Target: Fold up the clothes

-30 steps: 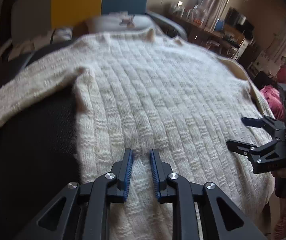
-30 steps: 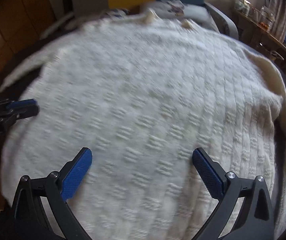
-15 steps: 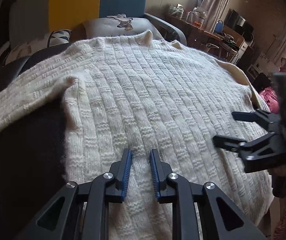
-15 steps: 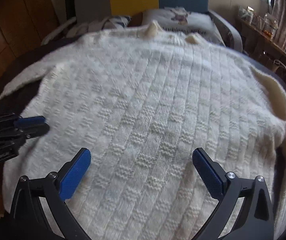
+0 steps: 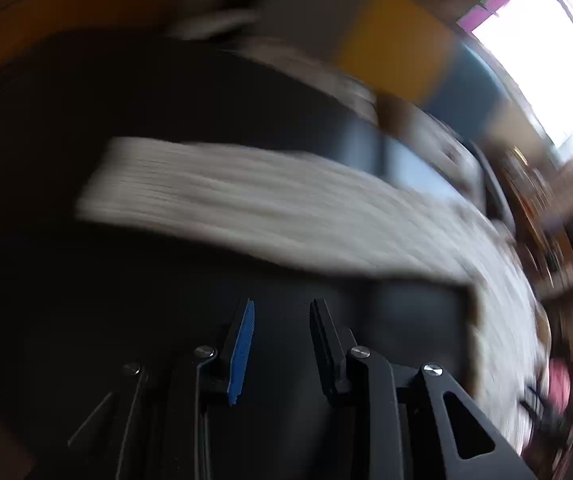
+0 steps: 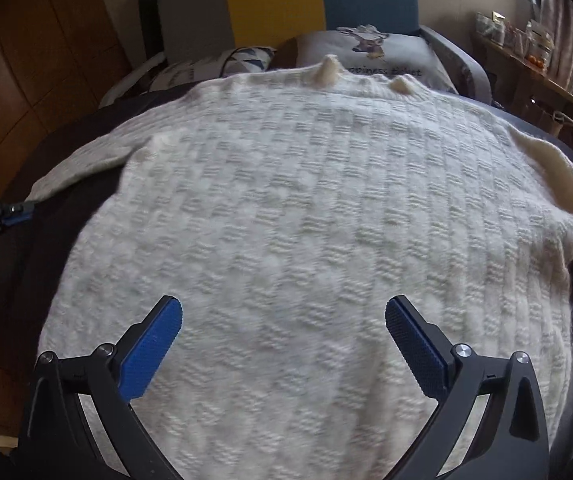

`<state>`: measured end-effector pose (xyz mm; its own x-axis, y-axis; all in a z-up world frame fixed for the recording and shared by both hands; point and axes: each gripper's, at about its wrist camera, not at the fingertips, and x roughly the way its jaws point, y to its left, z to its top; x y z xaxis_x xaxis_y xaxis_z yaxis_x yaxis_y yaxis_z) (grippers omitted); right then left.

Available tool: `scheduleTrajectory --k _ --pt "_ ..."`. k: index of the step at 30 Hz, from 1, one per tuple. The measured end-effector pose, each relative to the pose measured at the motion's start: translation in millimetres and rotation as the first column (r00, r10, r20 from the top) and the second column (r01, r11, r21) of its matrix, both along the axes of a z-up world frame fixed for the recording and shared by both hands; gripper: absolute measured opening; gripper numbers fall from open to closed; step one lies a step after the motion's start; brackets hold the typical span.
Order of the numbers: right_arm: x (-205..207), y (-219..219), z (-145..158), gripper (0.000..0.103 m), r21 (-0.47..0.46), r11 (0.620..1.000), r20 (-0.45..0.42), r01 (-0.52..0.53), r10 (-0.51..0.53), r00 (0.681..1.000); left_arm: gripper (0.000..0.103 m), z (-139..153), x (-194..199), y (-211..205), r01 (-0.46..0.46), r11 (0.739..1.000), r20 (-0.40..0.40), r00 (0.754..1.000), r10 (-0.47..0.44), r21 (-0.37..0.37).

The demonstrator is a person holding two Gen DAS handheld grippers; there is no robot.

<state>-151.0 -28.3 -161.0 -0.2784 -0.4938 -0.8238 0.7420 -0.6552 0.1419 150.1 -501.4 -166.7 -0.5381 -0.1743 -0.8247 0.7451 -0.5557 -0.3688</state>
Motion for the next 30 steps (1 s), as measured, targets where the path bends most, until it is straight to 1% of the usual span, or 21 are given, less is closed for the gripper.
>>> scheduleTrajectory --k 1,3,5,8,12,16,18,20,26,28,29,30 --pt "4 -5 0 0.103 0.005 1.000 -0.003 -0.009 0.009 1.000 0.029 -3 16 -22 -0.066 0.998 0.007 0.998 0.066 0.002" --pt "13 -14 -1 0.103 0.013 1.000 -0.007 -0.028 0.028 1.000 0.029 -5 37 -54 -0.146 0.989 0.005 0.989 0.146 0.003" --pt "21 -23 0 0.103 0.021 0.999 -0.008 -0.050 0.051 0.999 0.029 -8 45 -72 -0.177 0.984 0.011 0.984 0.177 0.009" --pt "27 -39 1 0.103 0.041 0.996 -0.015 -0.074 0.074 0.997 0.029 -18 45 -91 -0.177 0.983 0.005 0.984 0.177 0.038" --pt "32 -52 -1 0.103 0.068 0.994 -0.020 -0.087 0.088 0.996 0.030 -36 36 -105 -0.153 0.979 -0.053 0.986 0.161 0.137" --pt "34 -60 0 0.103 0.088 0.991 -0.026 -0.096 0.099 0.995 0.031 -42 29 -114 -0.153 0.974 -0.075 0.983 0.167 0.168" --pt "34 -63 3 0.103 0.085 0.991 -0.026 -0.099 0.102 0.994 0.032 -42 33 -122 -0.154 0.969 -0.086 0.981 0.173 0.195" --pt "33 -67 5 0.103 0.082 0.991 -0.029 -0.102 0.105 0.994 0.033 -41 30 -125 -0.148 0.968 -0.088 0.982 0.169 0.202" --pt "34 -86 8 0.103 0.080 0.990 -0.044 -0.118 0.122 0.992 0.033 -42 14 -121 -0.134 0.973 -0.091 0.984 0.153 0.189" --pt "35 -92 7 0.103 0.081 0.988 -0.045 -0.131 0.135 0.990 0.031 -40 8 -119 -0.125 0.981 -0.074 0.988 0.137 0.150" --pt "36 -94 7 0.103 0.084 0.987 -0.045 -0.137 0.141 0.989 0.025 -39 6 -117 -0.120 0.984 -0.065 0.989 0.129 0.128" --pt "36 -97 6 0.103 0.089 0.986 -0.047 -0.143 0.148 0.988 0.013 -39 3 -114 -0.117 0.989 -0.053 0.991 0.122 0.094"
